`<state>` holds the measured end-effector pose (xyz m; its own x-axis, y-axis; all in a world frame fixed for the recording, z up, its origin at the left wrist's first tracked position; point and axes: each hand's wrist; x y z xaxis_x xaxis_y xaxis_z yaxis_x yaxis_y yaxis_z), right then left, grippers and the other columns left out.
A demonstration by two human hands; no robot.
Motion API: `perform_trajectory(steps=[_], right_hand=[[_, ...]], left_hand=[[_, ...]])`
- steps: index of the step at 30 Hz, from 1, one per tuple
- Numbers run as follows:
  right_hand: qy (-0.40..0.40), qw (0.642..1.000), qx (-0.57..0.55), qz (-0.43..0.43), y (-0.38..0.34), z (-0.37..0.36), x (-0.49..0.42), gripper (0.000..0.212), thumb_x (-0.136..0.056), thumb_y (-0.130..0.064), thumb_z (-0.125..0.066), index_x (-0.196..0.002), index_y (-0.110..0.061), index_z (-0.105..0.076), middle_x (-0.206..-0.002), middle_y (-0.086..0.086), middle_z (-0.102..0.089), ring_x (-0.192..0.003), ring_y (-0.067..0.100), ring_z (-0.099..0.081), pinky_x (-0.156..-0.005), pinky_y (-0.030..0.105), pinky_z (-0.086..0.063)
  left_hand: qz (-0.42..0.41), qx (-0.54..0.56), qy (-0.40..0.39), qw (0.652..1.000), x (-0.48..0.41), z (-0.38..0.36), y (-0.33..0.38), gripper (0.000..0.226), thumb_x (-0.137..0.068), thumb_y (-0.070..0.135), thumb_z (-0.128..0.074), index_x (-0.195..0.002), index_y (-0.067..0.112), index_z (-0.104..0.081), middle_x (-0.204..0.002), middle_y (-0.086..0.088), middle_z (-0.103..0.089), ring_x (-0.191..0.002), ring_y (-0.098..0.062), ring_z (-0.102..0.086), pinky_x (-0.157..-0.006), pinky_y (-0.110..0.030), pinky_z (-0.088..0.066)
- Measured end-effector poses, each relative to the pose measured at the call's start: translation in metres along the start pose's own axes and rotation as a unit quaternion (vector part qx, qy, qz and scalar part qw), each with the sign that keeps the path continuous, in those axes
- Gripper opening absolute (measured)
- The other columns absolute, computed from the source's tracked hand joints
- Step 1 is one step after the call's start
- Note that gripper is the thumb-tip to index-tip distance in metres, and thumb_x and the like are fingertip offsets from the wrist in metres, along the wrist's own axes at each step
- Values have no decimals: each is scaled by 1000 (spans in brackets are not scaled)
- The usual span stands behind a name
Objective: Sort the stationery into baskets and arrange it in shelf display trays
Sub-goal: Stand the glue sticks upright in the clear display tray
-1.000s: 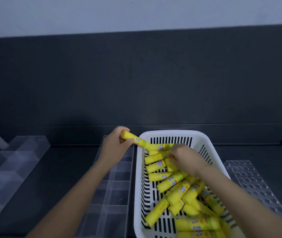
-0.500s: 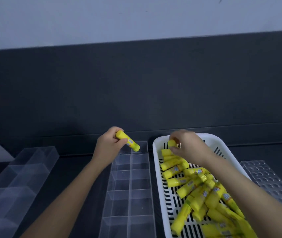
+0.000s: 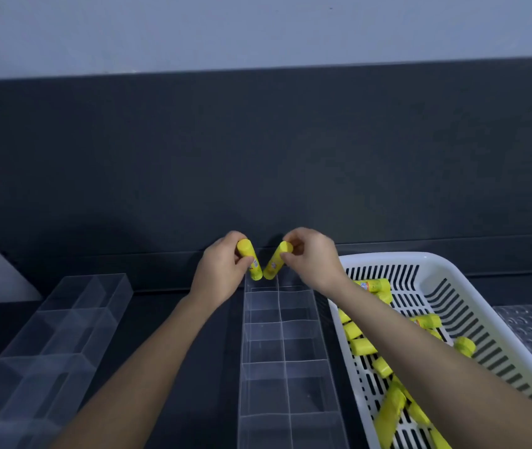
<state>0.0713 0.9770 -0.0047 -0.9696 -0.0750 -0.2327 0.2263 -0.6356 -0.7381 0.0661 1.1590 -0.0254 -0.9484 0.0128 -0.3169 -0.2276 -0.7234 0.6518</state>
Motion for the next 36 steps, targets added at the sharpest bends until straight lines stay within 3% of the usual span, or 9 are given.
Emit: perform_trajectory(steps=[6, 15, 22, 31, 36], right_hand=[[-35, 997, 71, 7, 7, -29, -7, 19, -80, -7, -60, -98, -8, -67, -97, 10, -61, -87, 22, -57, -69, 21, -38], [-45, 994, 95, -1, 15, -53, -5, 19, -82, -5, -56, -98, -6, -66, -98, 12, -59, -89, 26, -56, -77, 38, -49], [-3, 998, 64, -11, 19, -62, -4, 22, -84, -4, -56, -103, -7, -66, -100, 11, -59, -89, 23, -57, -73, 20, -39], [13, 999, 33, -20, 18, -59, 0, 26, -86, -4, -57, -111, -3, -62, -104, 14, -64, -93, 25, -60, -81, 30, -48], [20, 999, 49, -2, 25, -29, 7, 31, -80, 2, -57, -110, -2, -64, -105, 15, -66, -96, 27, -61, -85, 23, -43]], left_hand=[[4, -47, -39, 998, -6, -17, -12, 19, -84, 15, -68, -99, 17, -58, -87, 1, -63, -77, -17, -62, -70, -41, -53], [33, -85, -59, 994, -2, -35, -28, 20, -85, 14, -68, -102, 12, -58, -85, -1, -63, -77, -21, -61, -66, -37, -52], [22, -57, -29, 998, -1, -41, -28, 22, -82, 7, -68, -101, 8, -58, -98, -7, -58, -83, -24, -59, -73, -43, -52], [30, -49, 15, 998, 4, -38, -18, 39, -78, 8, -75, -111, 6, -53, -111, -11, -54, -96, -28, -60, -80, -46, -53], [-30, -51, 2, 998, 6, -33, 1, 35, -80, 15, -74, -110, 9, -58, -109, -5, -54, -95, -23, -58, -81, -42, -52]])
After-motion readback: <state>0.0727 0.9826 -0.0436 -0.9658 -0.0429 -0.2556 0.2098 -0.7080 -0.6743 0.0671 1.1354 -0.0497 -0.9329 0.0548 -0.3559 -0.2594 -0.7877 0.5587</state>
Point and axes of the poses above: each hand's wrist, its own x-axis away from the middle knuckle, its own z-axis out of the back of the hand, y = z × x
